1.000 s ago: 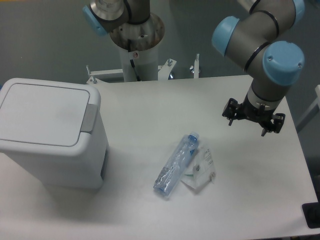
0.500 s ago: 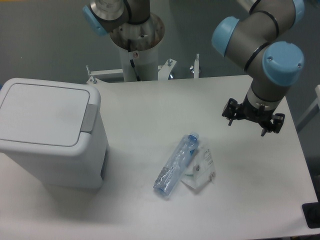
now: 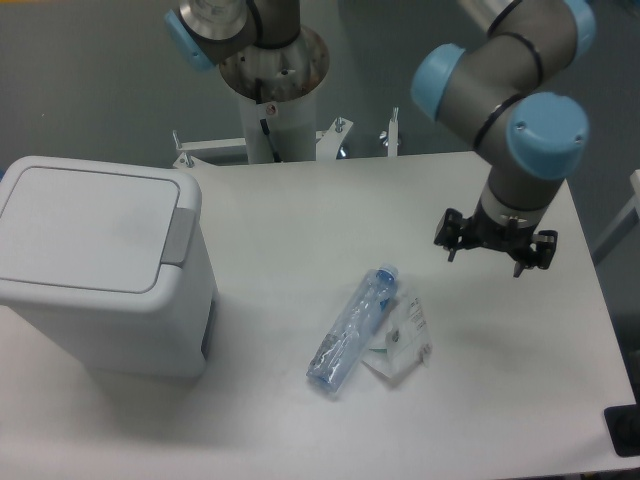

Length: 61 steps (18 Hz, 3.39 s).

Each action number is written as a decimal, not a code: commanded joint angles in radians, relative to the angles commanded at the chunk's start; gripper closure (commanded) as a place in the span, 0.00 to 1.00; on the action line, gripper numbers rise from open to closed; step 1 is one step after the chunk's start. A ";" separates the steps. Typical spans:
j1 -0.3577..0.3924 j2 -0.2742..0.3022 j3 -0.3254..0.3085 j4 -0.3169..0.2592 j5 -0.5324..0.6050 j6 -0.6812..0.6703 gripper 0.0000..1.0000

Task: Open the trash can
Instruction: 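Move the gripper over the bottle toward the white trash can, then move the open gripper above the grey button on the trash can lid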

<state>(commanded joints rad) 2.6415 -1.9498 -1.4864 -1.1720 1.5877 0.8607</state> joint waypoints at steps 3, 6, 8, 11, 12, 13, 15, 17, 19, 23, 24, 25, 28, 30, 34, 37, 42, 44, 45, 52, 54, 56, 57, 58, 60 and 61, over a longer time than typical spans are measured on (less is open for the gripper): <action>-0.023 0.008 0.006 0.000 -0.028 -0.141 0.00; -0.049 0.005 0.021 0.000 -0.051 -0.207 0.00; -0.057 0.008 0.023 -0.003 -0.141 -0.247 0.00; -0.055 0.005 0.054 0.000 -0.302 -0.345 0.00; -0.055 0.006 0.072 -0.002 -0.317 -0.379 0.00; -0.058 0.008 0.089 -0.005 -0.334 -0.408 0.00; -0.072 0.020 0.097 -0.005 -0.367 -0.430 0.00; -0.092 0.054 0.087 -0.012 -0.377 -0.431 0.00; -0.107 0.096 0.075 -0.028 -0.413 -0.446 0.00; -0.146 0.156 0.048 -0.046 -0.451 -0.488 0.00; -0.152 0.170 0.032 -0.043 -0.465 -0.488 0.00; -0.155 0.182 0.026 -0.044 -0.480 -0.488 0.00; -0.187 0.207 -0.001 -0.043 -0.503 -0.496 0.00; -0.193 0.219 -0.024 -0.044 -0.500 -0.496 0.00; -0.181 0.216 -0.025 -0.043 -0.494 -0.493 0.00; -0.160 0.219 -0.026 -0.045 -0.497 -0.490 0.00; -0.166 0.253 -0.035 -0.044 -0.560 -0.512 0.00; -0.161 0.256 -0.045 -0.041 -0.569 -0.514 0.00; -0.164 0.256 -0.035 -0.043 -0.572 -0.514 0.00; -0.144 0.256 -0.046 -0.069 -0.555 -0.514 0.00; -0.149 0.258 -0.041 -0.071 -0.557 -0.526 0.00; -0.155 0.258 -0.044 -0.068 -0.555 -0.548 0.00; -0.158 0.258 -0.040 -0.066 -0.564 -0.551 0.00; -0.160 0.258 -0.032 -0.066 -0.566 -0.552 0.00; -0.167 0.265 -0.034 -0.074 -0.568 -0.562 0.00; -0.195 0.265 -0.040 -0.072 -0.557 -0.571 0.00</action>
<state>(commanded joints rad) 2.4470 -1.6843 -1.5262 -1.2441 1.0307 0.2900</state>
